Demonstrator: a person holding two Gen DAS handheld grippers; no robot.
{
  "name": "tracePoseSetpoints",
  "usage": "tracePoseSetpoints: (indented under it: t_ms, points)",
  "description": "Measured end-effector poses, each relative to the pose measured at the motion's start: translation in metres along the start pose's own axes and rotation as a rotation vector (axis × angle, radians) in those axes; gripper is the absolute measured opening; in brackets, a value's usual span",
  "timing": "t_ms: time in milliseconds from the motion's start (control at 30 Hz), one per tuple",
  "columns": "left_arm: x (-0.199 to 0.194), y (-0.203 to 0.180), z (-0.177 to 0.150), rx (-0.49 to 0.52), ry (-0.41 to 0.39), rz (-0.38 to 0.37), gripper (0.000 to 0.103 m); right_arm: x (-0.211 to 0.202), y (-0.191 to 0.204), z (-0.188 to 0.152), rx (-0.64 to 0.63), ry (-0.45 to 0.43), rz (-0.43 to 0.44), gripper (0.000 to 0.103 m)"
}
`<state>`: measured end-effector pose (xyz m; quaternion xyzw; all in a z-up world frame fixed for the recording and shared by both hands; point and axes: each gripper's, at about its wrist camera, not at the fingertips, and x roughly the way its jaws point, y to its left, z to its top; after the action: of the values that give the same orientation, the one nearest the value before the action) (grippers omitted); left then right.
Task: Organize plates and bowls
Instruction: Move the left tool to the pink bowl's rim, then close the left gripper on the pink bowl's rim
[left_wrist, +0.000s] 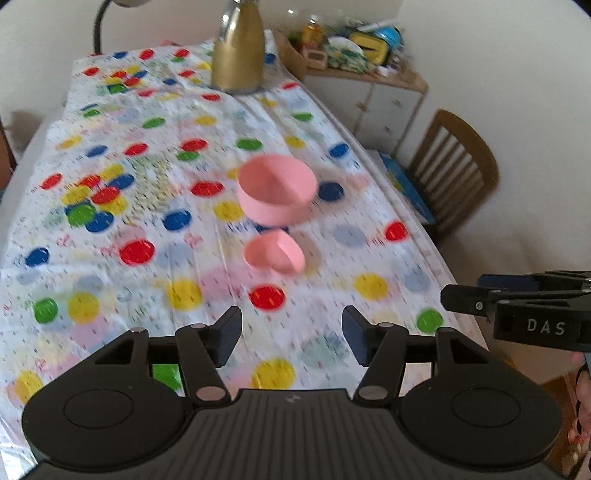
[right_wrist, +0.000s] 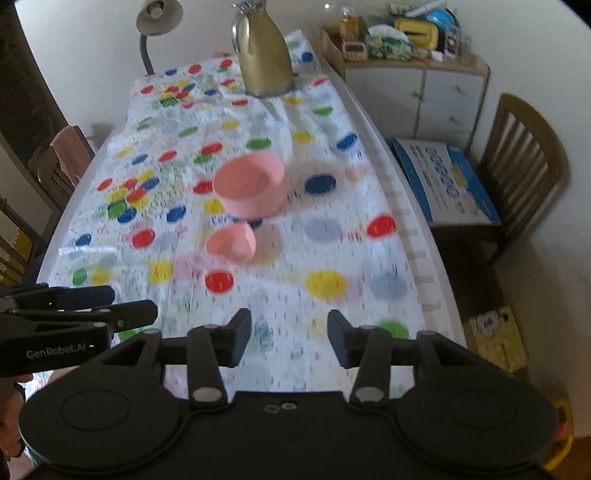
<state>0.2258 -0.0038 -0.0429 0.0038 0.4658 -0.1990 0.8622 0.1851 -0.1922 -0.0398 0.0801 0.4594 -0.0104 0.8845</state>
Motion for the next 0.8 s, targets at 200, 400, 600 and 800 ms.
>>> tracePoseSetpoints:
  t_ms: [200, 400, 600, 800]
  points:
    - [0.015, 0.011, 0.026, -0.071, -0.029, 0.048, 0.063, 0.020, -0.001, 0.036, -0.041, -0.021, 0.018, 0.067]
    - [0.033, 0.016, 0.051, -0.132, -0.056, 0.086, 0.076, 0.041, -0.004, 0.072, -0.095, -0.066, 0.023, 0.086]
    - [0.060, 0.018, 0.073, -0.171, -0.052, 0.149, 0.078, 0.065, -0.003, 0.099, -0.154, -0.112, 0.030, 0.102]
    - [0.092, 0.024, 0.090, -0.196, -0.039, 0.212, 0.078, 0.102, -0.007, 0.121, -0.175, -0.091, 0.065, 0.103]
